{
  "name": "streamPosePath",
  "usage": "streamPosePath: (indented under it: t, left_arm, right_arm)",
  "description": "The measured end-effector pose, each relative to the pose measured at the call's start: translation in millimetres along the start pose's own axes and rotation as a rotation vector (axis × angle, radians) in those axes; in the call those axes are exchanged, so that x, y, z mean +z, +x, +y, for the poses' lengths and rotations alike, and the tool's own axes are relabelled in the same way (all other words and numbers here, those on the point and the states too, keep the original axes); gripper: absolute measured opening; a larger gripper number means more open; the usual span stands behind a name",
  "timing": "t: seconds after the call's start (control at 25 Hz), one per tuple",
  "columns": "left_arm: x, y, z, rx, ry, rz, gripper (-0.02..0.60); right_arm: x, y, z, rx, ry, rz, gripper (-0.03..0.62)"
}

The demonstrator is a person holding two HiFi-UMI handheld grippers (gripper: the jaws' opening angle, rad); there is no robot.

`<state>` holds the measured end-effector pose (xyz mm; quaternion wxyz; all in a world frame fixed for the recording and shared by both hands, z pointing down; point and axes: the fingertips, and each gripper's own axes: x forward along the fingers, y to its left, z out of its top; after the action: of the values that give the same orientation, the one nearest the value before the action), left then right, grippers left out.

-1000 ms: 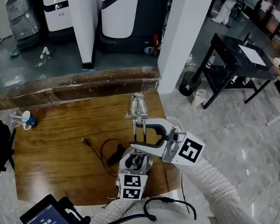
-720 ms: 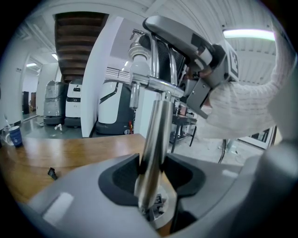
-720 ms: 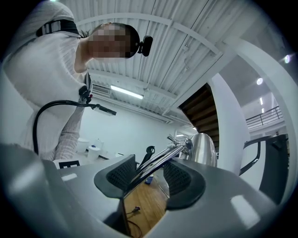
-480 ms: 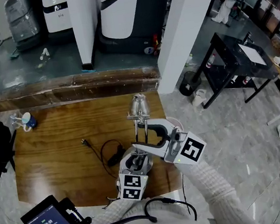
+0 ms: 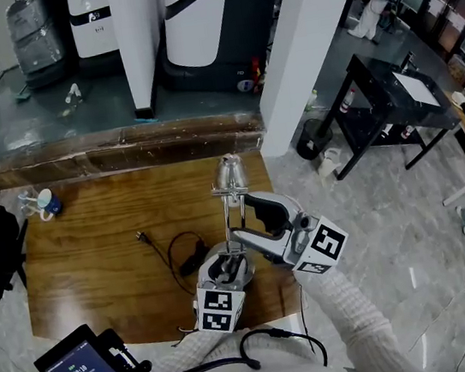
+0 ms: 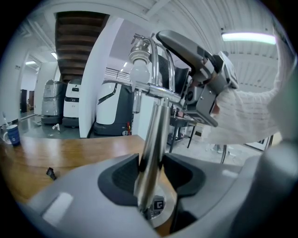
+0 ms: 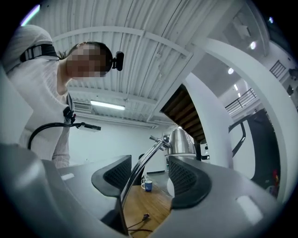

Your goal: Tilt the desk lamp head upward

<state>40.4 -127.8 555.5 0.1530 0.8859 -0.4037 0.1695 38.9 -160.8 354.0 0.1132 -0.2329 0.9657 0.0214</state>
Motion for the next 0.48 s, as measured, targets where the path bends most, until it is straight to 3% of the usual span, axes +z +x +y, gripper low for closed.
streamPosePath:
  t: [0.12,0.32,0.48]
  left_arm:
    - [-4.8,-2.2,-1.0,-0.007,-0.01,-0.009,0.155]
    - [4.7,-24.0,-1.6,-0.026,-0.016,-0.038,0.153]
    - [11.2,-45.2,-2.8,-0.031,-0.026,-0.082,0.143]
  right_arm:
    - [-0.8,-20.8,-4.5,-0.109,0.028,-0.04,0.234]
    - [-0.7,-60.2,6.1,-0.353,0.06,-0.118,0.151]
    - [-17.7,-81.5,29.7,-0.514,0.026,-0.056,0.069]
